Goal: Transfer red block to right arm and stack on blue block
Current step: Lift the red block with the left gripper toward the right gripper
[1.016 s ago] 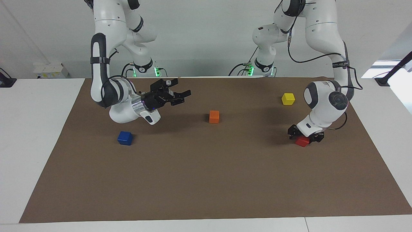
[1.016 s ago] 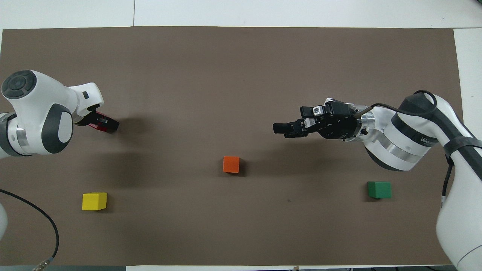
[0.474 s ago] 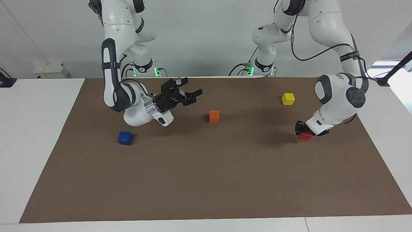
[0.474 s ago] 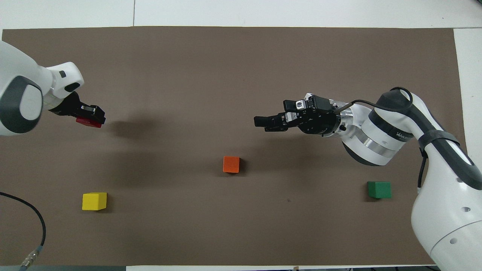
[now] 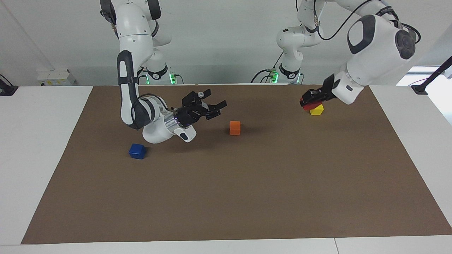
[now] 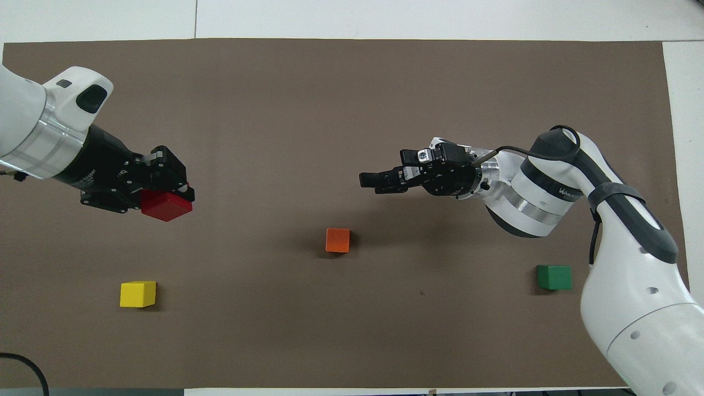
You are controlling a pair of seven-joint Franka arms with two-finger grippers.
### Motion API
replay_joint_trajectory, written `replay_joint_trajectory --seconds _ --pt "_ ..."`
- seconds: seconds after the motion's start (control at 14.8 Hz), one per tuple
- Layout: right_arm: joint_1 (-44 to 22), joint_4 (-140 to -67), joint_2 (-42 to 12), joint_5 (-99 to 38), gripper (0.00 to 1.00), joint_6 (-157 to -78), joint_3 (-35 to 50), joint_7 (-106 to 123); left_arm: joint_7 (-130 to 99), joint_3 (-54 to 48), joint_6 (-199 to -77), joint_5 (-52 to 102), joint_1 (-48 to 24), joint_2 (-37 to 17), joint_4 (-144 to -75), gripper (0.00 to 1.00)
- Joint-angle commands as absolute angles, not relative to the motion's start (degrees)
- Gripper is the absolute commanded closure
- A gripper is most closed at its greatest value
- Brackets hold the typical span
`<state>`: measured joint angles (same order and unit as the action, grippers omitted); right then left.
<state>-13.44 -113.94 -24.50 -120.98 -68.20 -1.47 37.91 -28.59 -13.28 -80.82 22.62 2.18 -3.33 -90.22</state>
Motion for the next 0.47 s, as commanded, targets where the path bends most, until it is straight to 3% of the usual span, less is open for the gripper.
replay_joint_trajectory --seconds 0.0,0.41 --pt "-14.2 -112.9 -25.4 -122.3 0.00 -70.1 -1.0 40.2 -46.9 -12.5 -79.5 30.3 -2.2 1.1 -91.8 1.00" --pt "-15.3 -113.6 -25.7 -122.2 0.00 -71.5 -1.0 42.7 -89.7 -12.6 -93.9 38.0 -8.3 1.1 -93.3 1.00"
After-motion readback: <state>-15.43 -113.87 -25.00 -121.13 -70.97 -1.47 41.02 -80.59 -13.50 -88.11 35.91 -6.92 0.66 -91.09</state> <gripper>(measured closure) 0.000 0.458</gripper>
